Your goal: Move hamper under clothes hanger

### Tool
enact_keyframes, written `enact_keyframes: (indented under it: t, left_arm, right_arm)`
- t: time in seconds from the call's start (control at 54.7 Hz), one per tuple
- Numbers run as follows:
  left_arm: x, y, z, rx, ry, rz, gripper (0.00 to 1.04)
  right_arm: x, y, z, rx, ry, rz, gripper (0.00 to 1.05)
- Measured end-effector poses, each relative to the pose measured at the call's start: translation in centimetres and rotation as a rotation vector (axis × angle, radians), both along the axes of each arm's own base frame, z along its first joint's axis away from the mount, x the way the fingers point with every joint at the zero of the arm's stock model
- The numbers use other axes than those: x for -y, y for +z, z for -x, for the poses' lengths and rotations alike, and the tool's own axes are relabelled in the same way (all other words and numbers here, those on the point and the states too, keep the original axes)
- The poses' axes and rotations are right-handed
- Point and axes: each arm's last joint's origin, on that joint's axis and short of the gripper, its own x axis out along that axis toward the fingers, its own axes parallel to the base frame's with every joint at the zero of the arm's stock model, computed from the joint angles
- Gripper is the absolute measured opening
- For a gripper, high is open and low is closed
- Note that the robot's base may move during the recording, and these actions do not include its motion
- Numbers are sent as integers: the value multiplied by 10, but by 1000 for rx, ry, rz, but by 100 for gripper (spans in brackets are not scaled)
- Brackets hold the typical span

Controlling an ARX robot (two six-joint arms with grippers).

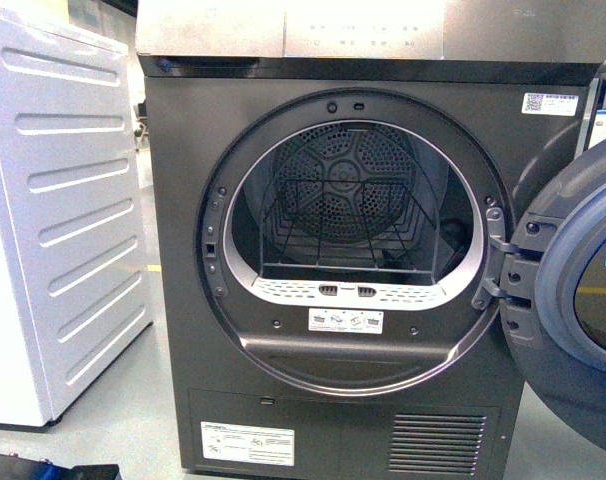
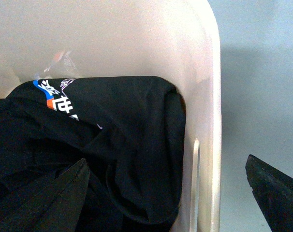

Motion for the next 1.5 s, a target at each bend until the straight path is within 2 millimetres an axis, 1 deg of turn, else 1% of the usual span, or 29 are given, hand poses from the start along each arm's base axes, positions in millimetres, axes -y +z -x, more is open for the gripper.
enact_keyframes:
  t: [0.183, 0.512, 0.823, 1.206, 1.225, 1.298, 1.371, 1.408, 1.426, 1.499]
  left_arm:
    - [0, -15, 3, -31, 8, -1, 98]
    - [0, -31, -1, -56, 18, -7, 98]
    - [2, -38, -6, -51, 27, -7, 98]
    - [6, -44, -6, -47, 22, 18, 98]
    - [6, -44, -6, -48, 22, 19, 98]
    - [6, -45, -6, -51, 23, 18, 98]
    - [6, -46, -5, -53, 24, 16, 97]
    - [6, -46, -5, -54, 26, 15, 90]
    - [6, -46, -5, -53, 26, 14, 88]
    - [6, -46, -5, -53, 29, 12, 74]
  right_arm:
    - [0, 1, -2, 4, -8, -3, 97]
    - [1, 1, -5, 11, -25, 14, 97]
    - [5, 6, -15, 52, -63, 36, 97]
    - [10, 3, -14, 24, -79, 89, 97]
    - [10, 2, -13, 20, -79, 91, 95]
    - [9, -4, -11, 1, -74, 104, 82]
    - [8, -8, -9, -12, -69, 111, 73]
    - [6, -11, -8, -23, -64, 113, 66]
    - [6, -12, -7, -24, -63, 114, 64]
    - [3, -16, -4, -39, -54, 121, 50]
